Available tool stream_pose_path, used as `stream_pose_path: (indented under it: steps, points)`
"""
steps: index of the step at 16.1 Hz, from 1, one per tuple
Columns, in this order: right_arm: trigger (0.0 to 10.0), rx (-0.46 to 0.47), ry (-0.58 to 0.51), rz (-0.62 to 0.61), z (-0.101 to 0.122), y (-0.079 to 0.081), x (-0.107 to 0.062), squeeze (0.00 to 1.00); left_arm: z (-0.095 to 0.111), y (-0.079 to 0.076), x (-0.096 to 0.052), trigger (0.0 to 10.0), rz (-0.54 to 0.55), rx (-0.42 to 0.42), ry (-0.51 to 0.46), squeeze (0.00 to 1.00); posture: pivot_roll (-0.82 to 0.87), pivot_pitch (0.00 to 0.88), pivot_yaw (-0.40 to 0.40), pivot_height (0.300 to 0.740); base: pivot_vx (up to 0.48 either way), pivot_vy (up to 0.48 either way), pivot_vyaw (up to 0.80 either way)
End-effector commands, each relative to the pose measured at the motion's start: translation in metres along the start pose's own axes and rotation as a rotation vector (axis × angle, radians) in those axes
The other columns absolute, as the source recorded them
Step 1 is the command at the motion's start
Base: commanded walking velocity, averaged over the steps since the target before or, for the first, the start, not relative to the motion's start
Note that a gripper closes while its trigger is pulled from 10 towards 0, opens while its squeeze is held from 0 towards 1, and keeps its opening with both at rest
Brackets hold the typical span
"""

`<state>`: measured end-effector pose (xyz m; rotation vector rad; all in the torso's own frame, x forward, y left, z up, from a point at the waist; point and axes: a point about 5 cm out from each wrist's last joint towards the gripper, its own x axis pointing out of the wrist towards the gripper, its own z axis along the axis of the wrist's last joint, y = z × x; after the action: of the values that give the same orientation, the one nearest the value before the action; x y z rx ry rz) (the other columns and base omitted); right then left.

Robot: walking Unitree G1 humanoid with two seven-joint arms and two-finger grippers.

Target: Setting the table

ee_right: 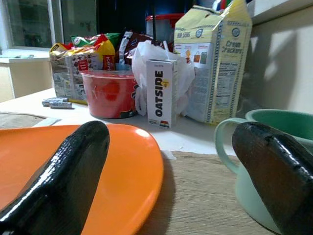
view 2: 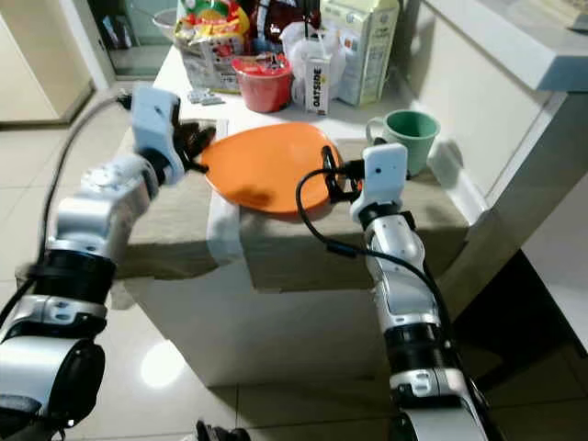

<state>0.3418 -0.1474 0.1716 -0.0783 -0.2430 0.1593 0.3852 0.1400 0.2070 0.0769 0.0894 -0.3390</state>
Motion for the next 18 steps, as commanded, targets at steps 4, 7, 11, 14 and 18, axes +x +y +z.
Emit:
stream_pose_path:
  steps: [4, 7, 11, 14, 18]
  points:
    - [10.0, 0.031, 0.073, 0.008, -0.011, 0.001, -0.011, 0.0, -0.035, 0.0, 0.002, 10.0, -0.014, -0.035, 0.171, 0.0, -0.18, 0.032, 0.077, 0.74, 0.0, 0.0, 0.0]
    - [10.0, 0.031, 0.085, 0.009, -0.013, 0.001, -0.013, 0.0, -0.042, 0.0, 0.002, 10.0, -0.018, -0.037, 0.202, 0.0, -0.17, 0.037, 0.074, 0.74, 0.0, 0.0, 0.0]
    - [10.0, 0.039, 0.102, 0.011, -0.014, 0.001, -0.013, 0.0, -0.05, 0.0, -0.002, 10.0, -0.034, -0.052, 0.236, 0.0, -0.17, 0.042, 0.074, 0.74, 0.0, 0.0, 0.0]
    - [10.0, 0.06, 0.122, 0.027, -0.015, 0.003, -0.011, 0.0, -0.068, -0.007, -0.009, 10.0, -0.059, -0.074, 0.29, 0.0, -0.17, 0.042, 0.071, 0.74, 0.0, 0.0, 0.0]
    - [10.0, 0.21, 0.163, 0.036, -0.016, 0.008, -0.005, 0.0, -0.08, -0.015, -0.015, 10.0, -0.084, -0.094, 0.318, 0.0, -0.16, 0.043, 0.067, 0.74, 0.0, 0.0, 0.0]
